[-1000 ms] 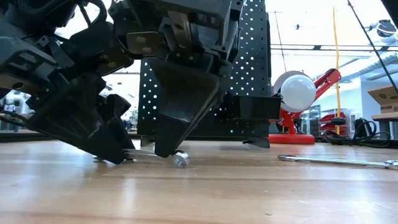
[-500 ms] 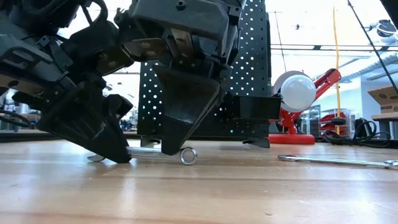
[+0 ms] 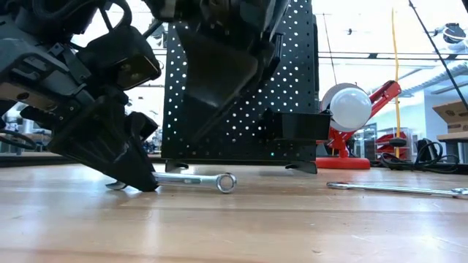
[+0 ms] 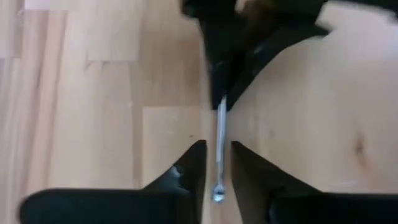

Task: Hang tools onto peg board
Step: Hang the wrench on the pegboard

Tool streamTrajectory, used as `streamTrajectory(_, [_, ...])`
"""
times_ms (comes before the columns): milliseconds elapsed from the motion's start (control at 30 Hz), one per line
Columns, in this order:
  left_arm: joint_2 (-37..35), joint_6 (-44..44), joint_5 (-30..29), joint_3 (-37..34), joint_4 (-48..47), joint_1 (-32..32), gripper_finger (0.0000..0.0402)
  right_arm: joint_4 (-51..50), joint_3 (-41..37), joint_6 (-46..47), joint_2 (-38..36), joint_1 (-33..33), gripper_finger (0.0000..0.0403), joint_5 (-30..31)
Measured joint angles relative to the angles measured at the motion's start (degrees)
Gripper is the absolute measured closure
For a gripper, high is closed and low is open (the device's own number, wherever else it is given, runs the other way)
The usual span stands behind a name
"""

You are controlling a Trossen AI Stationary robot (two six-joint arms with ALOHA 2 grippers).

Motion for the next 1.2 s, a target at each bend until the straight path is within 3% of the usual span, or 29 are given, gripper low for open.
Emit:
streamTrajectory(200, [-2.12,0.28,-0.72,0.48,-0.84,0.0,0.0385,0.84,0.0,-0.26,-1.75,0.95,0.0265,3.07])
streamTrajectory(333, [-4.35,0.31,-2.68,0.35,-2.02,0.02,0.0385,0.59,0.02,0.87,-1.69,1.05,0.0249,2.91])
streamTrajectory(633, [-10.06,1.7,-3.6,0.42,-1.48,-0.37,0.0385,0.79,0.02,-2.92,-1.69,1.13,0.0265,5.08])
streamTrajectory(900, [-15.87,2.8,-4.5,3.11,-11.26,-0.44,0.0386,2.77,-0.02,-6.0,-1.8,0.44,0.0268,7.99])
streamTrajectory(1200, [-16.24,4.93,-3.4,9.74,-25.06,-0.59,0.0386,3.18,0.38,-11.02,-1.82,-0.72,0.0298,7.4])
